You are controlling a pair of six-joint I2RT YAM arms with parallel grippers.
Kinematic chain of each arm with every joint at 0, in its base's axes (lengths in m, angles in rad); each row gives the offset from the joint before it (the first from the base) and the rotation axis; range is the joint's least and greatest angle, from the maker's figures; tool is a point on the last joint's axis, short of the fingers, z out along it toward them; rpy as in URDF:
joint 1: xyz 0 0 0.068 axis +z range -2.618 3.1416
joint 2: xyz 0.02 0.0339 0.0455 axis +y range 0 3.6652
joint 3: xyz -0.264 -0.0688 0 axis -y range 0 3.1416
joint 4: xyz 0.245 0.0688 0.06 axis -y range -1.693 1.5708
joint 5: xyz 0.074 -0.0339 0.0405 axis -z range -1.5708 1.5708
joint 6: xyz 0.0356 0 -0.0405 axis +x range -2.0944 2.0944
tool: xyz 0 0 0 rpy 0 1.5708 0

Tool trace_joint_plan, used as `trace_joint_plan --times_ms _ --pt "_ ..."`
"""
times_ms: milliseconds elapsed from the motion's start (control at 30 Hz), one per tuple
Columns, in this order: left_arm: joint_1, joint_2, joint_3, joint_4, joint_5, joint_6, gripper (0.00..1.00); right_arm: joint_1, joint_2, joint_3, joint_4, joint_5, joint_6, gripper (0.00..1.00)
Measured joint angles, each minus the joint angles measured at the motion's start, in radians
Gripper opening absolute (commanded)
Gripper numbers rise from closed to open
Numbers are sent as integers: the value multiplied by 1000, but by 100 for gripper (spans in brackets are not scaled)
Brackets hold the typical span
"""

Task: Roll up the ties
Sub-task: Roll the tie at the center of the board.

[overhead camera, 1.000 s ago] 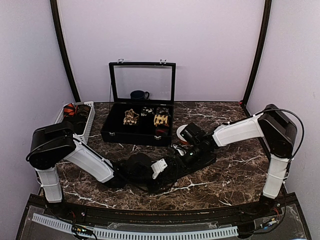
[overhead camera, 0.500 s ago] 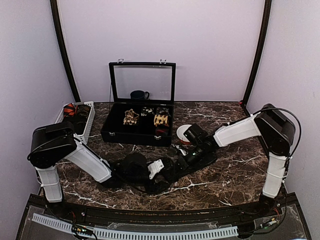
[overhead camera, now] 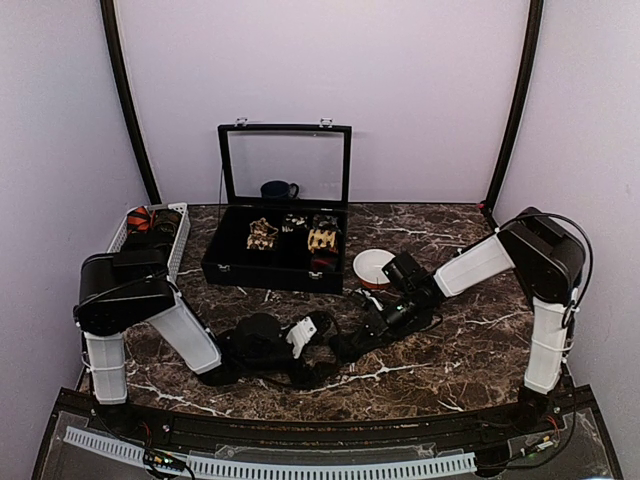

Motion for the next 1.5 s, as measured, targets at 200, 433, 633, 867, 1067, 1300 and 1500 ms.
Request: trace_joint_plan --times_ms 200,433,633,867,1067,1300,1500 --pt "0 92 76 78 -3 -33 78 -11 13 -2 15 -30 6 0" --pt "0 135 131 90 7 -55 39 -12 13 -4 27 -28 27 2" --pt "-2 108 132 26 1 -18 32 -12 -34 -7 -2 27 39 34" --pt "2 -19 69 -143 25 71 30 -14 -161 -5 -83 110 56 44" --pt "5 -89 40 -243 67 95 30 -13 -113 57 -114 164 56 41" --pt "6 -129 55 -344 71 87 30 -1 -61 69 -119 180 36 35" --pt "6 -179 70 -457 42 72 30 2 -71 35 -90 176 26 35"
